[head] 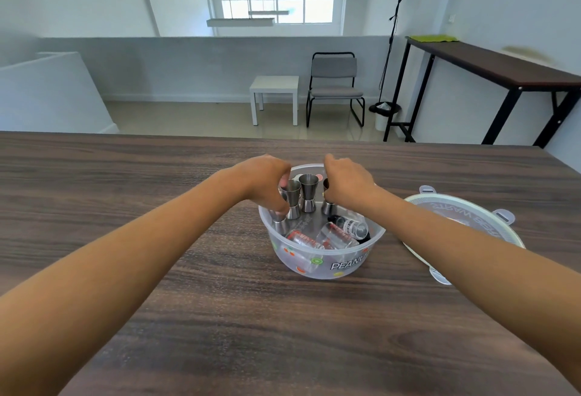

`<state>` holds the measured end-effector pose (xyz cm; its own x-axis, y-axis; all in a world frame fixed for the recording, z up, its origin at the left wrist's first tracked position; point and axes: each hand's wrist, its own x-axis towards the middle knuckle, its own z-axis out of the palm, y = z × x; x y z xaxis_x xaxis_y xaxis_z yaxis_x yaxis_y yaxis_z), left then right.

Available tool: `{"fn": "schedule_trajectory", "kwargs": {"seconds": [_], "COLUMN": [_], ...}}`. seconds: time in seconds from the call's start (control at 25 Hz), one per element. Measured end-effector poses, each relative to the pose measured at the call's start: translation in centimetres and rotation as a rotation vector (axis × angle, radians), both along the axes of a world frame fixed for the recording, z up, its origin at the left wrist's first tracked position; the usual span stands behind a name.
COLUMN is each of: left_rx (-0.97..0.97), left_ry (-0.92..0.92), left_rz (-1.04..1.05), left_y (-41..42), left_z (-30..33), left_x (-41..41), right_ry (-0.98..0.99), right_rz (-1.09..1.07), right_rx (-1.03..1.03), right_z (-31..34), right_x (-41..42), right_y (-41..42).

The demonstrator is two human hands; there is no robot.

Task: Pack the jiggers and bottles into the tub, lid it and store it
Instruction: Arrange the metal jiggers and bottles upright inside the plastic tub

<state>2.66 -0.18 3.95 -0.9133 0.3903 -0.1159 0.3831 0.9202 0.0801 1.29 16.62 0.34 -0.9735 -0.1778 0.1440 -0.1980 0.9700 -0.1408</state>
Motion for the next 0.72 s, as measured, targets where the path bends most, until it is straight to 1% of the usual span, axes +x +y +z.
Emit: {"fn": "schedule_trajectory", "kwargs": {"seconds": [0.08,0.16,0.4,0.6,0.72], "left_rx": [0.011,-0.002,-0.079,-0.072,-0.029], "left_ry": [0.0,0.016,0.223,0.322,0.329], "left_rz": [0.018,0.033,0.015,-0.009,0.011], "left_y": [-0.2,-0.2,0.7,0.1,-0.1], "left_z": [-0.2,-0.5,-1.9,-2.8,-3.2], "left_x": [0.1,0.5,1.7,1.7,1.8], "right_ry": [0.042,0.047,0.119,0.181,0.185], "right_rz": [0.022,0.026,-0.027,0.002,0.008], "right_rx": [0.01,0.064,0.224,0.185,0.185], "right_z": [-0.5,-0.8,-0.8,-1.3,-1.3], "right_x": [0.5,0.8,0.7,0.2,-0.3], "right_y": [-0.1,0.2,2.3,2.3,2.0]}}
